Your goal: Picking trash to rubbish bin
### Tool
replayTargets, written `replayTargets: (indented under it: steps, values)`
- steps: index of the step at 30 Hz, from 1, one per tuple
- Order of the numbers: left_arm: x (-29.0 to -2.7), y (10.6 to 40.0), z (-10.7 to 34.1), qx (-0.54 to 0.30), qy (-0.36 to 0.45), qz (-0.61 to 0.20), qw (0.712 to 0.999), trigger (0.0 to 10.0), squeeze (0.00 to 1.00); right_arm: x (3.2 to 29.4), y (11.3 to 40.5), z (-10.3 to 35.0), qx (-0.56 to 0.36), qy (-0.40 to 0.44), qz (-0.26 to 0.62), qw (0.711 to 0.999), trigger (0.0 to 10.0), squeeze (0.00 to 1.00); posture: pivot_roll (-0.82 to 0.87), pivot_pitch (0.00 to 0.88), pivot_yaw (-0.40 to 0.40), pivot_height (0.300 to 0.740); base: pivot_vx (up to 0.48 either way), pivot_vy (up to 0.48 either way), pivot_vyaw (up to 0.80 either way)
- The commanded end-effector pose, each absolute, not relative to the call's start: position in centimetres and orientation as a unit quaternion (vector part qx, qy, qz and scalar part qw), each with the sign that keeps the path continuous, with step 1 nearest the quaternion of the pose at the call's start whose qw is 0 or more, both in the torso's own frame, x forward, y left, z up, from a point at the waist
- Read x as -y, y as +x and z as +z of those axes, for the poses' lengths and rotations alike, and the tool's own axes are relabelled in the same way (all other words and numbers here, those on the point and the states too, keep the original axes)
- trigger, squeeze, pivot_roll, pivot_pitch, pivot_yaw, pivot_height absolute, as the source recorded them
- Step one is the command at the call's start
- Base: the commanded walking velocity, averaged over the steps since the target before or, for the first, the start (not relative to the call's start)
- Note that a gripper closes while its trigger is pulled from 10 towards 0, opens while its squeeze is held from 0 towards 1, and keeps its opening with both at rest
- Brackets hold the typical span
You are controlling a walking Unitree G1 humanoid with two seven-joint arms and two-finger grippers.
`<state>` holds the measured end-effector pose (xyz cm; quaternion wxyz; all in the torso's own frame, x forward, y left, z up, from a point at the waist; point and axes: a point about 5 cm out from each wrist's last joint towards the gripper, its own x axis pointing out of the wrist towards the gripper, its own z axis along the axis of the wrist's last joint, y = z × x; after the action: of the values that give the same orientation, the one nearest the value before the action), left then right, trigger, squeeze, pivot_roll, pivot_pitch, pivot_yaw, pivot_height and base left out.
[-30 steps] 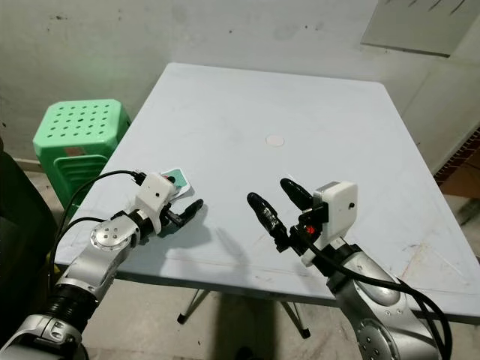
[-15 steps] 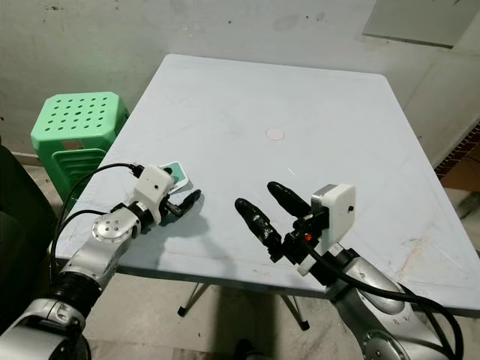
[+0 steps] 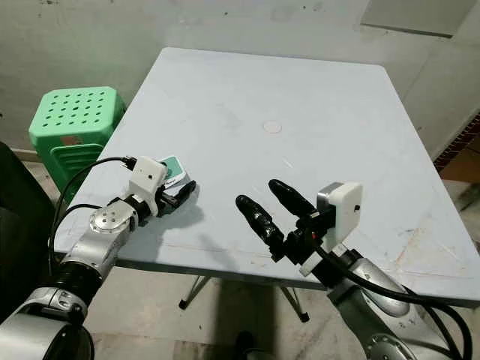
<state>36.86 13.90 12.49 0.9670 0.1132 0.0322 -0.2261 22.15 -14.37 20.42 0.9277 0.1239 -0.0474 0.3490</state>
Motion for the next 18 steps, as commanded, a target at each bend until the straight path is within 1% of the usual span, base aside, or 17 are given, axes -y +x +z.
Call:
replayTargets:
  steps: [1,13,18]
  values:
    - [-14.96,35.62,8.85,-0.122,0.109,-0.216,0.963,0.0,0.00,14.47,21.74,21.04,0.057,0.121,0.350,0.927,10.0,0.00,-0.14,0.223,-0.043,0.740,0.000,0.000,0.00]
    - [-15.15,35.75,8.91,-0.129,0.113,-0.225,0.959,0.0,0.00,14.51,21.78,21.53,0.066,0.139,0.349,0.924,10.0,0.00,-0.13,0.209,-0.034,0.740,0.000,0.000,0.00]
    - [-15.11,35.74,9.02,-0.132,0.122,-0.245,0.953,0.0,0.00,14.54,21.83,21.88,0.075,0.152,0.349,0.922,10.0,0.00,-0.13,0.203,-0.029,0.740,0.000,0.000,0.00]
